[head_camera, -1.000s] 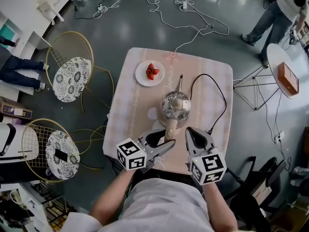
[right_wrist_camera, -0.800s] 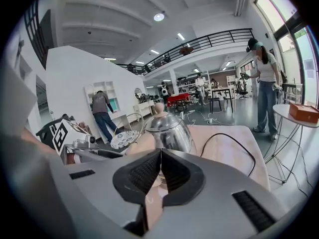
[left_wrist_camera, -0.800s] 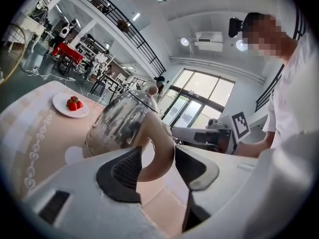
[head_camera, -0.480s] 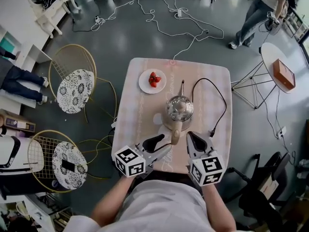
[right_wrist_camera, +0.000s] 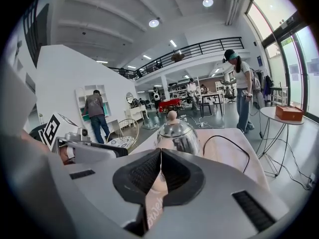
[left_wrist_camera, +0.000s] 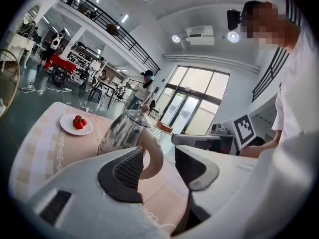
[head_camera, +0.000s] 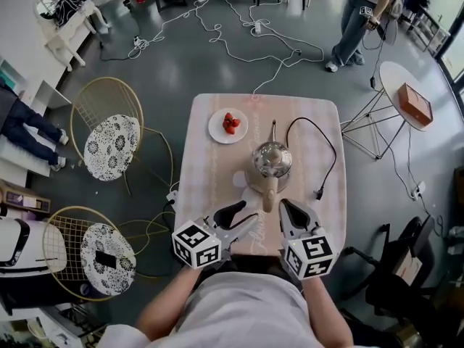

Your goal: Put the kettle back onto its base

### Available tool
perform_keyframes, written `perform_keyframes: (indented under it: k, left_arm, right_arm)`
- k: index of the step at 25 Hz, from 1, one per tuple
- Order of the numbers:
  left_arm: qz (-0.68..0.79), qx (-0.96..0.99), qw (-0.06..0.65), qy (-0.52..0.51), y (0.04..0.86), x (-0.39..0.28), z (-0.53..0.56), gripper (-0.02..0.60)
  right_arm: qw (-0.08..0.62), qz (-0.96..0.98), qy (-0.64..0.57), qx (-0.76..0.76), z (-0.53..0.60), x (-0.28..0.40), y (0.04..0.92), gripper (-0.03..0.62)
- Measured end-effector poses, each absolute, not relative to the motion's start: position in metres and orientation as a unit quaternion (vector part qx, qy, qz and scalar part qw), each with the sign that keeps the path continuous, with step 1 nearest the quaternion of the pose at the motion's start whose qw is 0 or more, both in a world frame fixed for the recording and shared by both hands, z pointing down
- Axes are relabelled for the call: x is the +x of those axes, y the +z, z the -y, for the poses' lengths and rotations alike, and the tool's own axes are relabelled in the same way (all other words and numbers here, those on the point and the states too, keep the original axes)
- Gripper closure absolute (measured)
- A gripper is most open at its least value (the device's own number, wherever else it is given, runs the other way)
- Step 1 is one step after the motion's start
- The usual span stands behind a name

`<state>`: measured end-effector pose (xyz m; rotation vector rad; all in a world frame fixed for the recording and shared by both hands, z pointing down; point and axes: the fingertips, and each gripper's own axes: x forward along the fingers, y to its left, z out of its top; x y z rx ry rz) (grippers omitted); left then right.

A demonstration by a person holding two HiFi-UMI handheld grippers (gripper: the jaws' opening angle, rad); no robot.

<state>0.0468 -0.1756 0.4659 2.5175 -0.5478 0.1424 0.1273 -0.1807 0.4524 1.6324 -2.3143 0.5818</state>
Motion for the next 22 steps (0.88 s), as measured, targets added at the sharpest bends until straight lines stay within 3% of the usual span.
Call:
perform_keyframes:
  k: [13, 22]
  left_arm:
    - [0.210, 0.947, 0.236, 0.064, 0.442, 0.017, 0.157, 0.385]
    - [0.216, 0.950, 0.211, 0.075, 0.435, 0.004, 0.141, 0.468]
  right_arm:
    - [0.115, 0.780, 0.188, 0.586, 0.149, 0.094, 0.439, 0.589]
    - [0.112, 0.778, 0.178, 0.592, 0.129, 0.067, 0.432, 0.589]
